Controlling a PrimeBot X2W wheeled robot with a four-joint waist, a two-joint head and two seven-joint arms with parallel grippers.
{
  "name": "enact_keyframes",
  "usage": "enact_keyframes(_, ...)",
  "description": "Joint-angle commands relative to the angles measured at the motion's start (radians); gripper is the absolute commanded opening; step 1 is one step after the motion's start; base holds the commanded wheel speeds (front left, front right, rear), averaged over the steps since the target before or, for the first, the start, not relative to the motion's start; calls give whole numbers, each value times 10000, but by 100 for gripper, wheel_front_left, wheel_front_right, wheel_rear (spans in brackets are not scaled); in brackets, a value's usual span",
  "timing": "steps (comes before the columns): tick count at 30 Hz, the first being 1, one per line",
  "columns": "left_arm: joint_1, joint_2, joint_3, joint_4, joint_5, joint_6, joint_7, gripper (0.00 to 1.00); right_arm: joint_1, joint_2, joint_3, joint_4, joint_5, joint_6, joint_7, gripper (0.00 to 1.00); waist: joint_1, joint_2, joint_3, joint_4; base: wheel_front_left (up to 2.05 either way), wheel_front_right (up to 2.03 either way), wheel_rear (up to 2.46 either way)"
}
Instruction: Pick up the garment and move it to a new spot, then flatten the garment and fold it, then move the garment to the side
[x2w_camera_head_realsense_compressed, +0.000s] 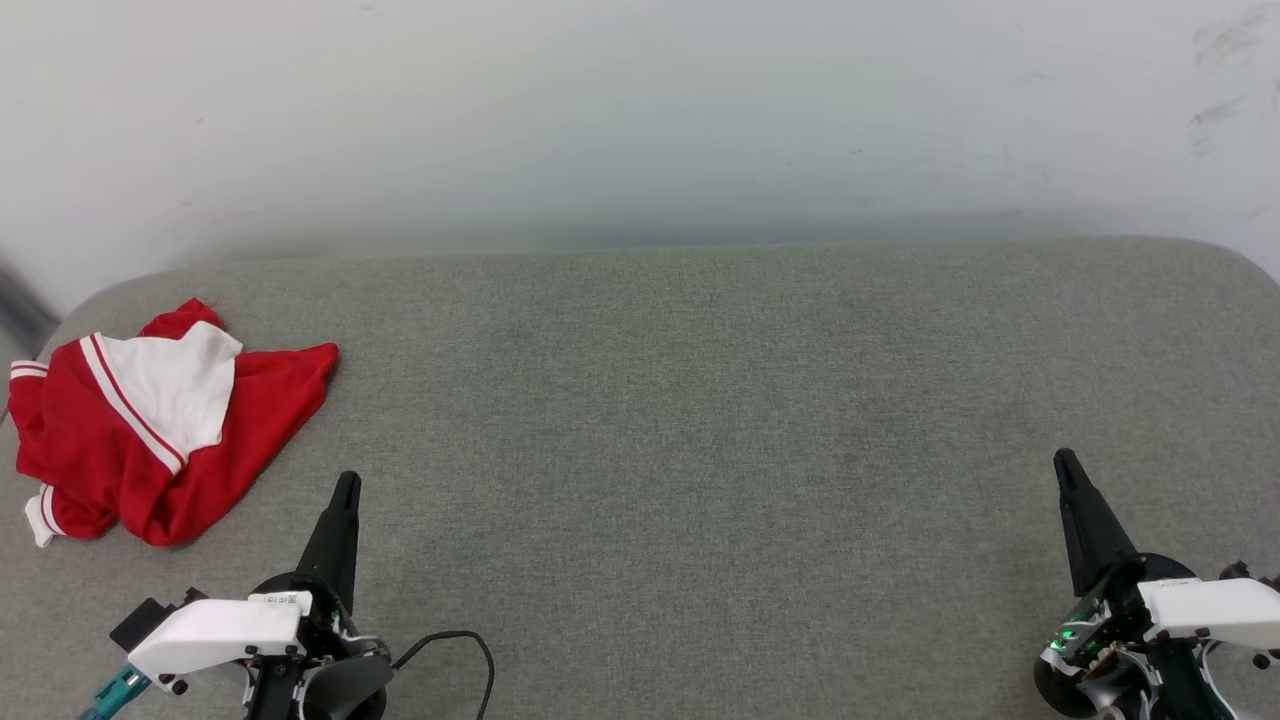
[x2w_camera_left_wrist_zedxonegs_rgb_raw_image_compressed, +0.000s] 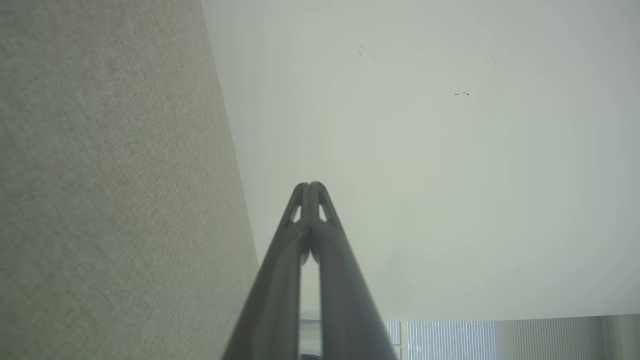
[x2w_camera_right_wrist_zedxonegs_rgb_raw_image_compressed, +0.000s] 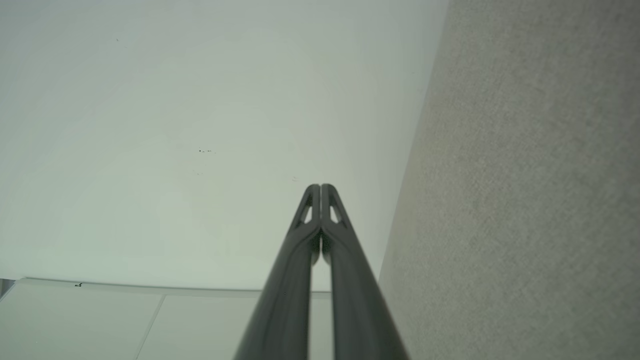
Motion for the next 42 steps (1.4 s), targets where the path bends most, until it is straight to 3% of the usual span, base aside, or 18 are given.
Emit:
enact_keyframes(1,-91,-8,30,8,25,-17,49,0,-111,42,8,4,40,0,7,0,1,0,0,0,0,0,0)
enact_keyframes(29,-91,-8,25,8,21,-17,45,0,-111,43,6,4,40,0,7,0,1,0,0,0,0,0,0)
enact_keyframes(30,0,0,-2,-2,0,0,-4,100,0,0,2,-1,-2,0,-2,100,1,0,0,0,0,0,0)
enact_keyframes(42,342,-34,-9,-51,352,2,-439,100,353,7,105,66,-486,0,-426,100,1,0,12,-2,0,0,0)
